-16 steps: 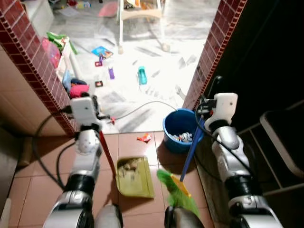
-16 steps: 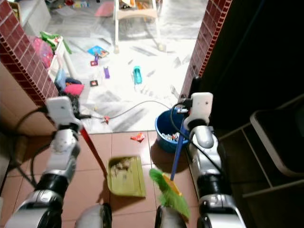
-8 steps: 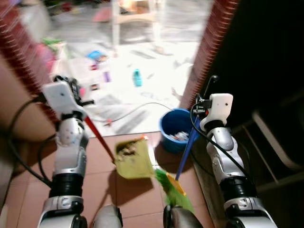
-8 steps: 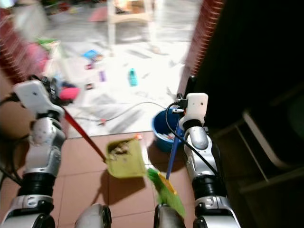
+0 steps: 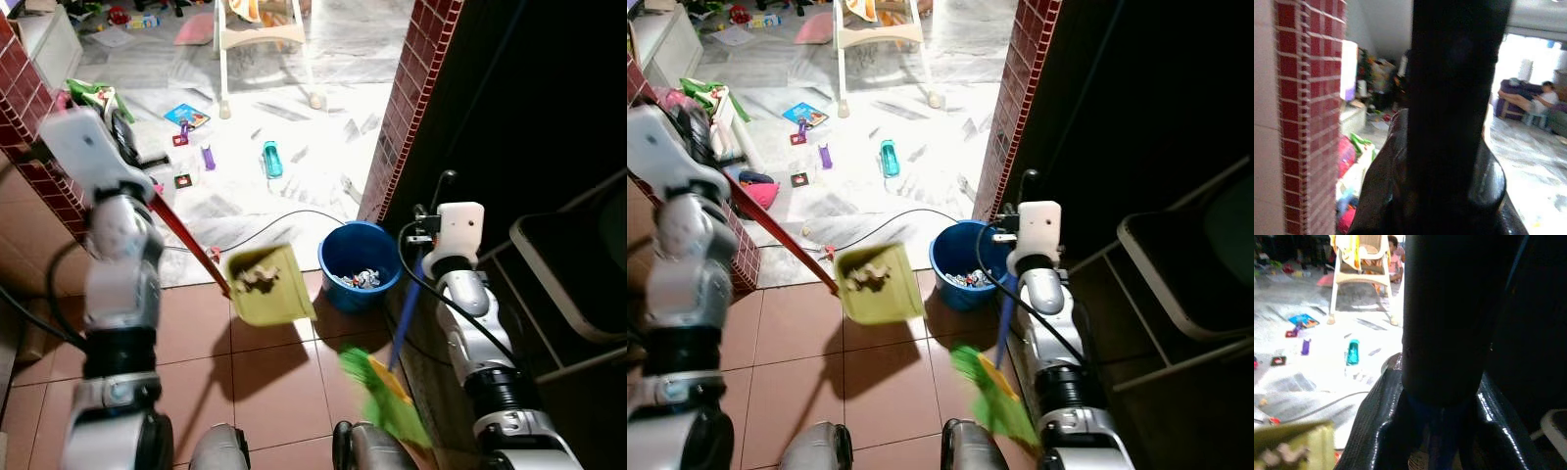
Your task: Sweep floor
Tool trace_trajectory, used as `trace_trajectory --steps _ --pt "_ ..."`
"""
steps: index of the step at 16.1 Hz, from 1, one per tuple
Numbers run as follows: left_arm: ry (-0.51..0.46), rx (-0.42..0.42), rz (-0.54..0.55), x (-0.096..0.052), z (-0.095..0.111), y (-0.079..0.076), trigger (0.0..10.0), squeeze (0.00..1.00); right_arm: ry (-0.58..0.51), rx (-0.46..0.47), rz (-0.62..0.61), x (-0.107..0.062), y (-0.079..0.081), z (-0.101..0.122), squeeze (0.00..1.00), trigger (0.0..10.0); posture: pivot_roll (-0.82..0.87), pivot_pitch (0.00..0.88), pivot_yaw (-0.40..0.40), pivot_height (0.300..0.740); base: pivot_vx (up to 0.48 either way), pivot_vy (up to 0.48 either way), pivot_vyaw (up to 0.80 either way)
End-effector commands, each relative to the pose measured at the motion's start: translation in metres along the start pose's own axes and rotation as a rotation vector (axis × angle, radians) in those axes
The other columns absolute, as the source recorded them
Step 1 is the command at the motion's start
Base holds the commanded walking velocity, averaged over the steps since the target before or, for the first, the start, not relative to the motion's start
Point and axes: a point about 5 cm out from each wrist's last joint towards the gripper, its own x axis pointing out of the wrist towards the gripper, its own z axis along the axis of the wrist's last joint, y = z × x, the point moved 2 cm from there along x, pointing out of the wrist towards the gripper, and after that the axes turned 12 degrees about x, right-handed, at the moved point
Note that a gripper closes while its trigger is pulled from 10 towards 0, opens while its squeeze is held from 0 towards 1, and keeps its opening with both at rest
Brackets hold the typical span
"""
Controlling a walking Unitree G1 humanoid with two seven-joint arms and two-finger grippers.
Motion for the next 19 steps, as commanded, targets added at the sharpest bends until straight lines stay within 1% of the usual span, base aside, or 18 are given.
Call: trace_trajectory --steps 1,2,3,4,5,7,10,12,15,18,19 --pt "-0.132 -0.031 0.042 0.011 0.038 0.009 10.0 0.00 0.056 -0.043 -0.020 -0.004 -0.007 -0.012 0.00 10.0 -0.07 0.025 -0.019 0.740 0.000 0.000 0.00" --pt "-0.137 -0.032 0.050 0.013 0.041 0.011 10.0 0.00 0.058 -0.047 -0.021 -0.004 -0.008 -0.012 0.00 10.0 -0.07 0.025 -0.019 0.740 0.000 0.000 0.00" --pt "-0.157 -0.052 0.072 0.019 0.053 0.014 10.0 0.00 0.066 -0.051 -0.021 -0.003 -0.008 -0.013 0.00 10.0 -0.07 0.026 -0.020 0.740 0.000 0.000 0.00" --pt "-0.170 -0.068 0.078 0.023 0.058 0.013 10.0 0.00 0.078 -0.054 -0.021 -0.002 -0.008 -0.015 0.00 10.0 -0.07 0.025 -0.022 0.740 0.000 0.000 0.00" --pt "-0.178 -0.080 0.078 0.026 0.061 0.009 10.0 0.00 0.100 -0.066 -0.026 -0.003 -0.009 -0.018 0.00 10.0 -0.07 0.025 -0.021 0.740 0.000 0.000 0.00" --pt "-0.187 -0.103 0.070 0.030 0.064 0.000 10.0 0.00 0.117 -0.072 -0.030 -0.002 -0.009 -0.021 0.00 10.0 -0.07 0.025 -0.020 0.740 0.000 0.000 -0.65" --pt "-0.213 -0.142 0.038 0.033 0.072 -0.023 10.0 0.00 0.126 -0.066 -0.024 -0.005 -0.011 -0.023 0.00 10.0 -0.09 0.028 -0.017 0.740 0.000 0.000 -0.73" --pt "-0.217 -0.157 0.010 0.032 0.074 -0.035 10.0 0.00 0.131 -0.066 -0.008 -0.005 -0.009 -0.023 0.00 10.0 -0.10 0.028 -0.014 0.740 0.000 0.000 0.00" --pt "-0.233 -0.158 -0.031 0.029 0.074 -0.054 10.0 0.00 0.130 -0.067 0.005 -0.005 -0.005 -0.024 0.00 10.0 -0.10 0.027 -0.010 0.740 0.000 0.000 0.00" --pt "-0.245 -0.153 -0.067 0.026 0.072 -0.066 10.0 0.00 0.121 -0.073 0.024 -0.005 -0.002 -0.022 0.00 10.0 -0.10 0.028 -0.009 0.740 0.355 0.000 0.00" --pt "-0.245 -0.153 -0.068 0.026 0.072 -0.066 10.0 0.00 0.120 -0.075 0.026 -0.005 -0.001 -0.022 0.00 10.0 -0.10 0.031 -0.007 0.740 0.446 0.000 0.00"
